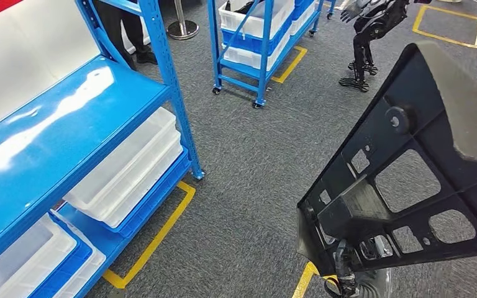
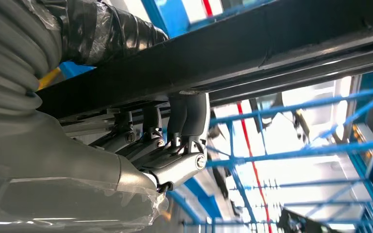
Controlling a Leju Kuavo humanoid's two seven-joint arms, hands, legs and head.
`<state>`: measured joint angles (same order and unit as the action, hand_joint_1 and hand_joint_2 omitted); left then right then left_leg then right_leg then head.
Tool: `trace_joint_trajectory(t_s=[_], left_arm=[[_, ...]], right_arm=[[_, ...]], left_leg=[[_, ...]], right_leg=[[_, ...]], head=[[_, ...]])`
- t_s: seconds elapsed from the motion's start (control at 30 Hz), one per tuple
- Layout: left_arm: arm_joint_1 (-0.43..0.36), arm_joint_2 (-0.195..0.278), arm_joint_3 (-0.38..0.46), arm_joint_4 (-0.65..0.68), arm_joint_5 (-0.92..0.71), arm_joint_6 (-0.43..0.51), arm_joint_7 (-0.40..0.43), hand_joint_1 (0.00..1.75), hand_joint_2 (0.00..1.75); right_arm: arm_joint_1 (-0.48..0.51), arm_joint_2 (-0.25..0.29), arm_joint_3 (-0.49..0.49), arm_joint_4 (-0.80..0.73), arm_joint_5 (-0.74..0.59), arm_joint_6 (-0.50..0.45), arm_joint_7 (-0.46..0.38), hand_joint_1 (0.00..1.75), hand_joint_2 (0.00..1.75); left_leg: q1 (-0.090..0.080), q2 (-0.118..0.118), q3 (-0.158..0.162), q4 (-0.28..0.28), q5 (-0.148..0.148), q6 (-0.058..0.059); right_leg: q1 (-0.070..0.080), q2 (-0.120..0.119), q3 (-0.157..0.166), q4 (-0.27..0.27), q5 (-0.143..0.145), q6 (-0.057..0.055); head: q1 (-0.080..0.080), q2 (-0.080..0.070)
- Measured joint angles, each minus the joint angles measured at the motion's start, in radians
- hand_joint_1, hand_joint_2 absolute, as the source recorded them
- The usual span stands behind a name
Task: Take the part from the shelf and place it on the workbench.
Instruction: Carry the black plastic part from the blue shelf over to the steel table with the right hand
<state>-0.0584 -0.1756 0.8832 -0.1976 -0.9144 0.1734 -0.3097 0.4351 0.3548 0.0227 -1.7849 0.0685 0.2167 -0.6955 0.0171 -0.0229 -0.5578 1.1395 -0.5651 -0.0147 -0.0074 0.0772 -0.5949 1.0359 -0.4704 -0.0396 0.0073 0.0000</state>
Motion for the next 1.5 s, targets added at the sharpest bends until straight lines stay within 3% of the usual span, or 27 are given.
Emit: trace_joint_trajectory(t_s=[0.03, 0.1, 0.17, 0.23, 0.3, 0.37, 0.4, 0.43, 0.47, 0.5, 0.57, 0.63, 0.7, 0.77, 0.87, 0.93, 1.0, 1.07, 1.13, 1.2, 1.23, 1.27, 1.33, 1.4, 1.43, 1.47, 1.5], left_arm=[[0.000, 0.000, 0.003, 0.000, -0.003, -0.001, 0.007, 0.00, 0.00], [0.000, 0.000, 0.009, 0.000, -0.010, -0.002, 0.019, 0.00, 0.00], [-0.001, -0.001, 0.012, 0.000, -0.021, -0.004, 0.021, 0.00, 0.00], [-0.002, -0.004, 0.013, 0.000, -0.033, -0.004, 0.013, 0.00, 0.00], [-0.001, -0.006, 0.013, 0.000, -0.041, -0.003, -0.001, 0.00, 0.00], [0.001, -0.006, 0.014, 0.000, -0.045, -0.002, -0.010, 0.00, 0.00], [0.001, -0.006, 0.014, 0.000, -0.045, -0.002, -0.012, 0.00, 0.00], [0.000, -0.006, 0.014, 0.000, -0.046, -0.002, -0.013, 0.00, 0.00], [-0.001, -0.007, 0.014, 0.000, -0.046, -0.002, -0.013, 0.00, 0.00], [-0.002, -0.008, 0.014, 0.000, -0.046, -0.002, -0.014, 0.00, 0.00], [-0.003, -0.010, 0.014, 0.000, -0.046, -0.002, -0.014, 0.00, 0.00], [-0.004, -0.011, 0.014, 0.000, -0.048, -0.001, -0.019, 0.00, 0.00], [-0.008, -0.012, 0.014, 0.000, -0.051, 0.000, -0.027, 0.00, 0.00], [-0.011, -0.013, 0.014, 0.000, -0.054, 0.000, -0.031, 0.00, 0.00], [-0.008, -0.014, 0.014, 0.000, -0.060, 0.001, -0.011, 0.00, 0.00], [-0.002, -0.015, 0.014, 0.000, -0.062, 0.002, 0.010, 0.00, 0.00], [-0.001, -0.015, 0.015, 0.000, -0.061, 0.004, 0.020, 0.00, 0.00], [-0.002, -0.015, 0.015, 0.000, -0.064, 0.006, 0.032, 0.00, 0.00], [-0.003, -0.015, 0.015, 0.000, -0.073, 0.011, 0.050, 0.00, 0.00], [-0.006, -0.016, 0.015, 0.000, -0.078, 0.018, 0.060, 0.00, 0.00], [-0.006, -0.018, 0.015, 0.000, -0.078, 0.021, 0.060, 0.00, 0.00], [-0.006, -0.019, 0.015, 0.000, -0.079, 0.021, 0.057, 0.00, 0.00], [-0.005, -0.021, 0.016, 0.000, -0.080, 0.020, 0.053, 0.00, 0.00], [-0.003, -0.021, 0.016, 0.000, -0.081, 0.017, 0.049, 0.00, 0.00], [-0.003, -0.021, 0.016, 0.000, -0.080, 0.015, 0.048, 0.00, 0.00], [-0.003, -0.021, 0.017, 0.000, -0.080, 0.012, 0.046, 0.00, 0.00], [-0.004, -0.022, 0.017, 0.000, -0.081, 0.008, 0.044, 0.00, 0.00]], right_arm=[[0.000, 0.000, 0.000, 0.000, 0.002, -0.004, 0.000, 1.75, 1.75], [0.000, 0.000, 0.001, 0.000, 0.002, -0.009, 0.000, 1.75, 1.75], [0.004, 0.000, 0.001, -0.002, -0.001, -0.014, 0.000, 1.75, 1.75], [0.010, 0.000, 0.001, -0.006, -0.004, -0.019, 0.000, 1.75, 1.75], [0.013, 0.000, 0.001, -0.011, -0.007, -0.021, 0.000, 1.75, 1.75], [0.017, 0.000, 0.002, -0.013, -0.009, -0.022, 0.000, 1.75, 1.75], [0.020, -0.001, 0.002, -0.014, -0.010, -0.023, 0.000, 1.75, 1.75], [0.022, -0.001, 0.001, -0.014, -0.011, -0.023, 0.000, 1.75, 1.75], [0.023, -0.001, 0.001, -0.014, -0.011, -0.023, 0.000, 1.75, 1.75], [0.023, -0.001, 0.002, -0.015, -0.011, -0.023, 0.000, 1.75, 1.75], [0.023, -0.001, 0.002, -0.017, -0.011, -0.023, 0.000, 1.75, 1.75], [0.024, 0.000, 0.002, -0.018, -0.012, -0.024, -0.001, 1.75, 1.75], [0.028, 0.000, 0.001, -0.019, -0.012, -0.024, -0.001, 1.75, 1.75], [0.032, 0.000, 0.000, -0.020, -0.014, -0.023, -0.001, 1.75, 1.75], [0.034, 0.000, -0.004, -0.020, -0.017, -0.010, -0.001, 1.75, 1.75], [0.034, 0.000, -0.009, -0.019, -0.018, -0.002, 0.000, 1.75, 1.75], [0.035, 0.000, -0.014, -0.018, -0.017, 0.001, 0.000, 1.75, 1.75], [0.034, 0.000, -0.015, -0.016, -0.014, -0.002, 0.000, 1.75, 1.75], [0.034, 0.000, -0.010, -0.016, -0.011, -0.014, 0.000, 1.75, 1.75], [0.038, 0.000, -0.002, -0.015, -0.010, -0.031, 0.000, 1.75, 1.75], [0.041, 0.000, 0.002, -0.015, -0.007, -0.038, 0.000, 1.75, 1.75], [0.042, 0.000, 0.005, -0.015, -0.004, -0.042, 0.000, 1.75, 1.75], [0.041, 0.000, 0.011, -0.013, 0.004, -0.045, 0.000, 1.75, 1.75], [0.041, 0.000, 0.015, -0.008, 0.008, -0.045, 0.000, 1.75, 1.75], [0.041, 0.000, 0.016, -0.005, 0.009, -0.045, 0.000, 1.75, 1.75], [0.041, 0.000, 0.017, -0.002, 0.010, -0.044, 0.000, 1.75, 1.75], [0.041, 0.000, 0.017, 0.000, 0.010, -0.044, 0.000, 1.75, 1.75]], left_leg=[[0.002, -0.024, 0.025, -0.061, 0.027, 0.003], [0.003, -0.059, 0.049, -0.124, 0.040, 0.008], [0.003, -0.044, 0.052, -0.135, 0.040, 0.016], [0.005, -0.018, 0.055, -0.145, 0.049, 0.030], [0.003, 0.013, 0.057, -0.150, 0.053, 0.042], [-0.001, 0.045, 0.056, -0.150, 0.052, 0.045], [-0.002, 0.060, 0.057, -0.150, 0.050, 0.045], [-0.002, 0.075, 0.058, -0.150, 0.049, 0.043], [-0.002, 0.088, 0.061, -0.150, 0.046, 0.042], [-0.002, 0.100, 0.065, -0.150, 0.043, 0.039], [-0.006, 0.119, 0.071, -0.149, 0.036, 0.031], [-0.011, 0.137, 0.074, -0.148, 0.031, 0.021], [-0.011, 0.154, 0.077, -0.149, 0.027, 0.011], [-0.008, 0.124, 0.066, -0.118, -0.002, 0.003], [-0.005, 0.044, -0.020, 0.067, -0.093, -0.001], [-0.005, 0.030, -0.062, 0.139, -0.098, 0.001], [-0.005, 0.017, -0.039, 0.060, -0.026, 0.007], [-0.004, -0.029, 0.012, -0.069, 0.037, 0.016], [-0.006, -0.059, 0.035, -0.125, 0.048, 0.021], [-0.005, -0.043, 0.039, -0.134, 0.050, 0.027], [-0.003, -0.030, 0.041, -0.140, 0.054, 0.033], [-0.002, -0.017, 0.043, -0.146, 0.059, 0.039], [-0.003, 0.012, 0.044, -0.151, 0.063, 0.048], [-0.007, 0.044, 0.043, -0.151, 0.062, 0.051], [-0.008, 0.059, 0.044, -0.151, 0.060, 0.050], [-0.008, 0.073, 0.045, -0.151, 0.059, 0.049], [-0.008, 0.085, 0.047, -0.151, 0.056, 0.047]], right_leg=[[0.001, 0.014, -0.002, 0.004, 0.000, 0.003], [0.000, 0.038, -0.013, 0.008, 0.005, 0.015], [-0.001, 0.057, -0.022, 0.007, 0.012, 0.031], [0.002, 0.021, -0.035, 0.028, -0.002, 0.042], [0.003, -0.044, -0.076, 0.120, -0.059, 0.050], [-0.002, -0.067, -0.134, 0.245, -0.115, 0.057], [-0.005, -0.070, -0.147, 0.277, -0.120, 0.060], [-0.006, -0.074, -0.141, 0.270, -0.106, 0.061], [-0.007, -0.081, -0.113, 0.223, -0.077, 0.061], [-0.006, -0.097, -0.072, 0.152, -0.045, 0.058], [0.002, -0.138, -0.009, 0.036, -0.013, 0.048], [0.013, -0.148, 0.002, 0.006, -0.016, 0.036], [0.013, -0.126, -0.001, 0.001, -0.012, 0.025], [0.008, -0.105, 0.002, -0.010, -0.007, 0.014], [0.005, -0.070, 0.003, -0.014, -0.002, 0.003], [0.007, -0.040, 0.004, -0.012, -0.003, 0.000], [0.008, -0.008, 0.007, -0.009, -0.003, 0.001], [0.008, 0.019, 0.007, -0.004, -0.004, 0.005], [0.005, 0.041, 0.000, 0.000, -0.002, 0.015], [0.003, 0.060, -0.008, -0.001, 0.004, 0.029], [0.005, 0.048, -0.011, 0.004, 0.000, 0.034], [0.007, 0.024, -0.021, 0.024, -0.014, 0.039], [0.008, -0.042, -0.066, 0.122, -0.073, 0.047], [0.001, -0.066, -0.123, 0.244, -0.125, 0.054], [-0.002, -0.070, -0.134, 0.268, -0.126, 0.057], [-0.004, -0.074, -0.125, 0.254, -0.109, 0.059], [-0.006, -0.081, -0.095, 0.200, -0.078, 0.059]], head=[[0.000, 0.000], [0.000, 0.000], [0.000, 0.000], [0.002, 0.000], [0.004, 0.000], [0.005, 0.000], [0.005, 0.000], [0.005, 0.000], [0.005, 0.000], [0.005, 0.000], [0.005, 0.000], [0.005, 0.000], [0.005, 0.000], [0.005, 0.000], [0.004, 0.000], [0.004, 0.000], [0.004, 0.000], [0.004, 0.000], [0.004, 0.000], [0.004, 0.000], [0.004, 0.000], [0.005, 0.000], [0.008, 0.000], [0.008, 0.000], [0.008, 0.000], [0.009, 0.000], [0.009, 0.000]])
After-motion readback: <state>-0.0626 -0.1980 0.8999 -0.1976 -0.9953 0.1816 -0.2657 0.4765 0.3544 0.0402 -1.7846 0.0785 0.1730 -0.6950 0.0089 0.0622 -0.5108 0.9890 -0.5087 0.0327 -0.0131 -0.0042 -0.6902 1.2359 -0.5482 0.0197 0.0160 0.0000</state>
